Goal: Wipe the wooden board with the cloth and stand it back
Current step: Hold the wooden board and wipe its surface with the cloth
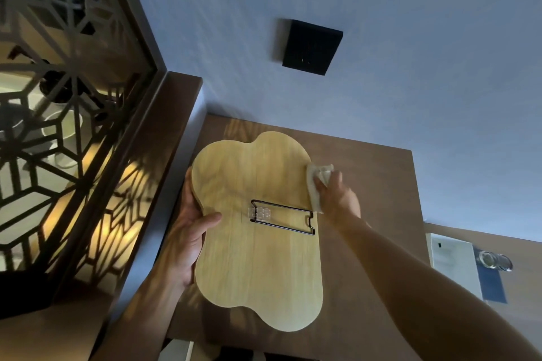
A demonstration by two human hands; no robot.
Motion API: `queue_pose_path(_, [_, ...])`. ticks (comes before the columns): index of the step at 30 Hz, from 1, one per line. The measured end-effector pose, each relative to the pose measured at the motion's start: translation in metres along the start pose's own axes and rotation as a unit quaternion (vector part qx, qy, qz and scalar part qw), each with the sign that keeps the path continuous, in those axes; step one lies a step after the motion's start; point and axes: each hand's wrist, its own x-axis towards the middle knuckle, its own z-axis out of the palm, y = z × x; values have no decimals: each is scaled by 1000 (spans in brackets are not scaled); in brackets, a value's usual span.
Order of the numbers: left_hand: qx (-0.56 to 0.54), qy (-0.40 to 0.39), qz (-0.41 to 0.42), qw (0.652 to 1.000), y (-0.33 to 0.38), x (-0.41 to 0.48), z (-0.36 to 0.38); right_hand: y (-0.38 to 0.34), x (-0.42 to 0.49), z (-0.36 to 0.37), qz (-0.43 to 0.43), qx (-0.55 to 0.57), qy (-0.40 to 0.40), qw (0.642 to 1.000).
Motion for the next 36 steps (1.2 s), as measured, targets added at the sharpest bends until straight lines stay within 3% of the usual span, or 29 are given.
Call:
queue_pose_path(3, [-3,-1,-7,1000,0,-1,-1,6,2,-18,-6,-36,28,999])
queue_pose_path(7, [5,10,-17,1000,2,-1,-1,-76,-20,-27,-109,126,63,984])
queue_pose_path(12, [2,6,-10,1000,4,-1,2,-177,-54,-1,-281,153,-55,946])
queue_pose_path(14, [5,4,-15,1000,6,0,2,-167,-44,7,-233,168,-70,955])
queue_pose_path(17, [11,8,-22,1000,7,-1,1,-112,-19,8,-63,175,-34,982])
queue_pose_path(22, [17,4,-20,1000,7,-2,2,-16,-3,-11,67,29,14,997])
queue_pose_path(24, [20,5,-22,1000,8,-3,3,-11,-9,-28,58,32,35,997])
queue_pose_path(26, [24,5,-27,999,10,-3,5,-31,-32,-39,1,110,55,992])
queue_pose_path(29, [26,22,-32,999,13,-6,7,-80,-95,-39,-108,225,4,968])
queue_pose_path(32, [27,26,-31,999,15,-7,9,-100,-133,-17,-219,202,-17,955])
queue_pose_path(36, [24,25,-25,999,17,-9,11,-69,-121,2,-140,199,26,970])
